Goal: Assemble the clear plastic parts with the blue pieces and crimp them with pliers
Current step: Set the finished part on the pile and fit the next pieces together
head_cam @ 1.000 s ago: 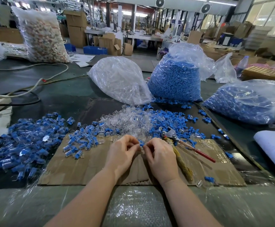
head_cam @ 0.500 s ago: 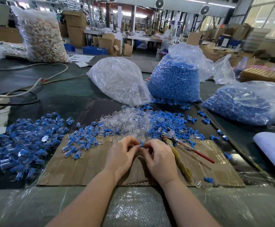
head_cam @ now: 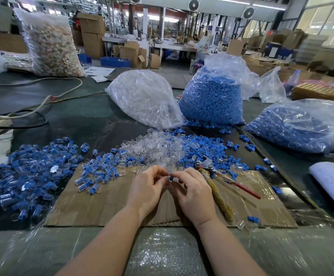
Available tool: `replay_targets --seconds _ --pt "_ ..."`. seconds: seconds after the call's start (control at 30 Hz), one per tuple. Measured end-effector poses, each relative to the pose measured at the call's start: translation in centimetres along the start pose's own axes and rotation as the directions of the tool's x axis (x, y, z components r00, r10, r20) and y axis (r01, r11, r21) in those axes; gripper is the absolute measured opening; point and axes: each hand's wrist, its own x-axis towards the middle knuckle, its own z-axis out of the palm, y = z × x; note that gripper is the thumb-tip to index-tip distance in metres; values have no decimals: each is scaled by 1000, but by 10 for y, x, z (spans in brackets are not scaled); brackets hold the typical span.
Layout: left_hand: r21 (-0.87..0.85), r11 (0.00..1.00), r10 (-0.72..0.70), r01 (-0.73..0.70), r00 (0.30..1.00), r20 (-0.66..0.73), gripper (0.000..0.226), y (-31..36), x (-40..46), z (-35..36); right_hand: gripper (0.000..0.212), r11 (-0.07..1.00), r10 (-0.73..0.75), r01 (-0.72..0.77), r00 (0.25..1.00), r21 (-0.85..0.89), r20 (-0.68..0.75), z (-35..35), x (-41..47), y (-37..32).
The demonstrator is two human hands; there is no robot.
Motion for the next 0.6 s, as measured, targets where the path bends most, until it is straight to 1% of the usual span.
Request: replay_targets --seconds 0.6 --pt "25 1000 -17 18 1000 -20 29 3 -1 -2 13 1000 -13 13 1000 2 -9 1 3 -1"
